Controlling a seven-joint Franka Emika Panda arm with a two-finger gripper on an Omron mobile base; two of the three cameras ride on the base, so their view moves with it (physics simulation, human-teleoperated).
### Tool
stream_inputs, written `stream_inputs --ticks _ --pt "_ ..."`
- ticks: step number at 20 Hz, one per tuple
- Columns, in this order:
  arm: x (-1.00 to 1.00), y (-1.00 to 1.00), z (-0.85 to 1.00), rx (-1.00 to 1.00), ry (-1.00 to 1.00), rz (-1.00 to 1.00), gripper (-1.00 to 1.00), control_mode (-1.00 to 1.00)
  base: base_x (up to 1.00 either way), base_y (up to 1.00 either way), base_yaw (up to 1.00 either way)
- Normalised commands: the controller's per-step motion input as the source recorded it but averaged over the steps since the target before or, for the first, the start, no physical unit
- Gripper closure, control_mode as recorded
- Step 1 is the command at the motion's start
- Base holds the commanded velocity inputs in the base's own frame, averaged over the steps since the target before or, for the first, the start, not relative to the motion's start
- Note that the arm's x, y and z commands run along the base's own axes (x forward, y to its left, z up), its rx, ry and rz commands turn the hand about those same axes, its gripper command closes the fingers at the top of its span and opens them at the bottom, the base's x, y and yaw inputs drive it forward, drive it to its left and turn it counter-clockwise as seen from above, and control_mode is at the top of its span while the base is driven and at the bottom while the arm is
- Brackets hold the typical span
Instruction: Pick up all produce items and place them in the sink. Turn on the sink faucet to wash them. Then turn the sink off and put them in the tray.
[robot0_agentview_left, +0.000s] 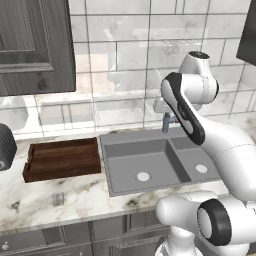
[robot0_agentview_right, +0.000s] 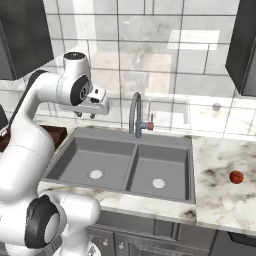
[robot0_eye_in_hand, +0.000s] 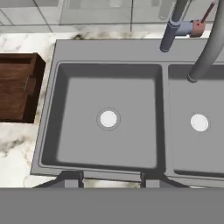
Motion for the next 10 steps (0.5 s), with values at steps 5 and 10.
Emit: stream_inputs --ticks 5,10 --pt "0.0 -0.05 0.0 0.0 0.0 0.0 -1.0 -1.0 0.0 0.0 0.0" --pt "-0.26 -0.58 0.0 0.03 0.0 -0.04 -1.0 -1.0 0.0 0.0 0.0"
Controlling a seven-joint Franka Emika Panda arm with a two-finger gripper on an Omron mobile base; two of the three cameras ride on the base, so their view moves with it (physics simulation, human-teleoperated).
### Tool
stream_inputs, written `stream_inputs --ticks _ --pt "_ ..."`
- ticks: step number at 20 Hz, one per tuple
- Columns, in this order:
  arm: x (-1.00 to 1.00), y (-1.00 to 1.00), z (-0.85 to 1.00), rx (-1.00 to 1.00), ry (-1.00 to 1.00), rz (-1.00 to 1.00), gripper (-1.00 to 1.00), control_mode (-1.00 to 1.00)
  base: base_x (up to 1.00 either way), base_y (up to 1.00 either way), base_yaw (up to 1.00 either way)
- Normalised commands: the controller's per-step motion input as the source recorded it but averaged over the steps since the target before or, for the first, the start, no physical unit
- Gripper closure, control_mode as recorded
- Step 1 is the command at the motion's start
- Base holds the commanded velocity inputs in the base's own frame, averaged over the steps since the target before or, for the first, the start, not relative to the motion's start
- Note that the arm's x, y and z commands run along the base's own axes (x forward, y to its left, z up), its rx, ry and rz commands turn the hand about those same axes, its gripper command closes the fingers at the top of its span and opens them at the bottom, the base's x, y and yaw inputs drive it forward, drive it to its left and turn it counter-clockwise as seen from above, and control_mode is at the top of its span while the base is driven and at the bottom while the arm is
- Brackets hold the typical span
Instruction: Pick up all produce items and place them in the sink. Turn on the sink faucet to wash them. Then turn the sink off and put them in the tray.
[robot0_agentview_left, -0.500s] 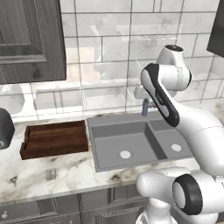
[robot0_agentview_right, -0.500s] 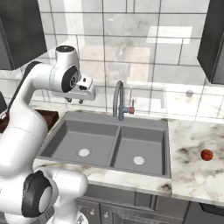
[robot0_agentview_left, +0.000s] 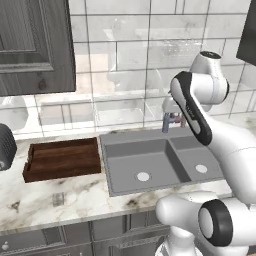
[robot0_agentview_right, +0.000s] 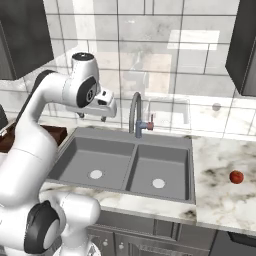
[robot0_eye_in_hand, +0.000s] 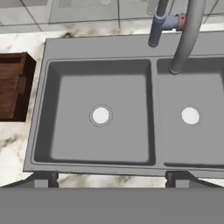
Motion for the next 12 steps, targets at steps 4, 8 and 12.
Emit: stream_inputs --ticks 4,8,12 --pt "-0.41 -0.77 -0.05 0.01 0.0 -0.08 -1.0 -1.0 0.0 0.0 0.0" --pt "-0.23 -0.83 -0.01 0.0 0.05 -0.11 -1.0 -1.0 0.0 0.0 0.0" --pt "-0.05 -0.68 0.0 0.0 0.08 -0.13 -1.0 -1.0 0.0 0.0 0.0"
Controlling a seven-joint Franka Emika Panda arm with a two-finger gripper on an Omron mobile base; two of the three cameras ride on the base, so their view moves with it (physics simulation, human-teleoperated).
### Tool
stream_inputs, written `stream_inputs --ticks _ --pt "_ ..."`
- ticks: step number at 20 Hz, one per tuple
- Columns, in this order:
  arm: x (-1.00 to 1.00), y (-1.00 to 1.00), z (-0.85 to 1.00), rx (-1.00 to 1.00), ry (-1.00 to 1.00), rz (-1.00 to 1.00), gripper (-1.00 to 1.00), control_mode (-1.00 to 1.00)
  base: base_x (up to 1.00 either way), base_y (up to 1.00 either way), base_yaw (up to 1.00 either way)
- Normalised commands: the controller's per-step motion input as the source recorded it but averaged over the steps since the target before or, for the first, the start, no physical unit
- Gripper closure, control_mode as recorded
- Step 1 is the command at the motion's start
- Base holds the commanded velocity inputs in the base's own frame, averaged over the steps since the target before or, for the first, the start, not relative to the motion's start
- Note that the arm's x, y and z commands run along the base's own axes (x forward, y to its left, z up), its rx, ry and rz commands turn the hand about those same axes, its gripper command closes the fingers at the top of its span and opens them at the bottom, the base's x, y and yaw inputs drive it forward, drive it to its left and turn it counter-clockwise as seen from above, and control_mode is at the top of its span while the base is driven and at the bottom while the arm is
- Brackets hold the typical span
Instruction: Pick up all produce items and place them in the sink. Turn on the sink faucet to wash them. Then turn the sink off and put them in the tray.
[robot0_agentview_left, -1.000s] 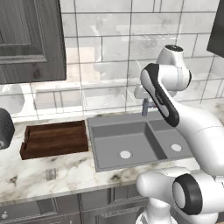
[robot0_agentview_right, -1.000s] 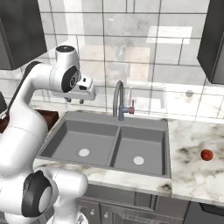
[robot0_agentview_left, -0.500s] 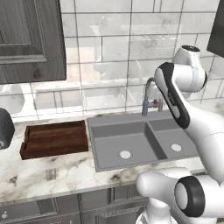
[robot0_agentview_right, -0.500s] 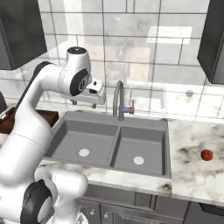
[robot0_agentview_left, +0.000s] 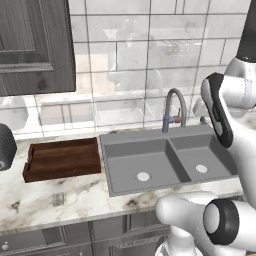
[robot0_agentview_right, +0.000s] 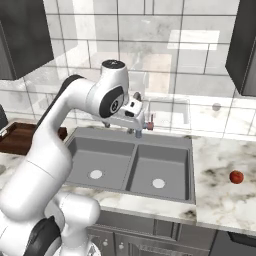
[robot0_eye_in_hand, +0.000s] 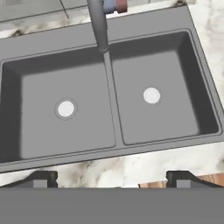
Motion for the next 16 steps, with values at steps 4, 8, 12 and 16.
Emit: stream_inputs --ticks 4,8,12,16 --pt "-0.01 -0.78 -0.01 0.0 0.09 -0.16 -1.0 -1.0 0.0 0.0 0.0" --pt "-0.06 -0.79 -0.04 0.0 0.06 -0.18 -1.0 -1.0 0.0 0.0 0.0" --pt "0.0 -0.73 -0.13 0.0 0.02 -0.22 -1.0 -1.0 0.0 0.0 0.0" --pt "0.0 -0.63 -0.28 0.0 0.01 -0.3 -1.0 -1.0 0.0 0.0 0.0"
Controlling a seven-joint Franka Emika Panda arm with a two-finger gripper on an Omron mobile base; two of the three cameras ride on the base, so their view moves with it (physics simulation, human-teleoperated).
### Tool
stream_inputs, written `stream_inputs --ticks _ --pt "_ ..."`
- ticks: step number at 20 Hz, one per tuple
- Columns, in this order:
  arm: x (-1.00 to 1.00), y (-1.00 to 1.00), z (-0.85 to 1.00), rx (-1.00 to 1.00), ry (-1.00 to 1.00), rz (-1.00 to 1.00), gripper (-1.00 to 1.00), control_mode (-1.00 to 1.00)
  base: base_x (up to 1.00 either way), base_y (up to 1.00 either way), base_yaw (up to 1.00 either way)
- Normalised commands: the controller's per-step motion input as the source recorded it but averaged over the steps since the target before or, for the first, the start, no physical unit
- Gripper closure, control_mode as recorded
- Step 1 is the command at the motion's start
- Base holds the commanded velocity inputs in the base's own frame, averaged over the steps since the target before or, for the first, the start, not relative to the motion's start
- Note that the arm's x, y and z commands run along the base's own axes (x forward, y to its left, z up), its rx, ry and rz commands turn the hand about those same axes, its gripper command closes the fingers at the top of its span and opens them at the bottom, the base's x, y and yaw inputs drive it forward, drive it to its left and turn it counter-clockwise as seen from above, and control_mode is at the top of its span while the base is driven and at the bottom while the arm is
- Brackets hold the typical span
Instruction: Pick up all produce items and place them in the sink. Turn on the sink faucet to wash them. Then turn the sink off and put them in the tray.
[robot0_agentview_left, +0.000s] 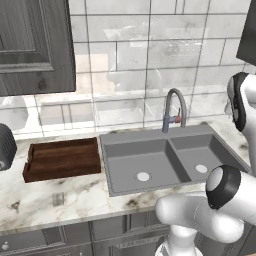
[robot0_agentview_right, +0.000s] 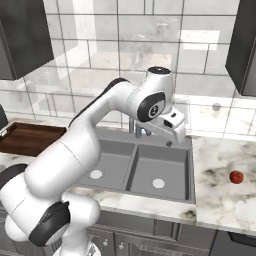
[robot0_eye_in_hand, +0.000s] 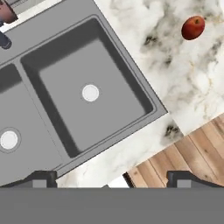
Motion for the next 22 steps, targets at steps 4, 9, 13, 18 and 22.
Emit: stream_inputs --ticks 4,9,13,18,22 --pt "0.0 -0.47 -0.39 0.0 0.0 -0.33 -1.0 -1.0 0.0 0.0 0.0" --pt "-0.04 -0.44 -0.34 -0.08 -0.02 -0.19 -1.0 -1.0 0.0 0.0 0.0" --pt "0.0 -0.35 -0.14 -0.15 -0.02 -0.07 -1.0 -1.0 0.0 0.0 0.0" --pt "0.0 -0.41 -0.1 -0.1 0.0 -0.08 -1.0 -1.0 0.0 0.0 0.0" --pt "0.01 -0.5 -0.06 0.0 0.06 -0.12 -1.0 -1.0 0.0 0.0 0.0"
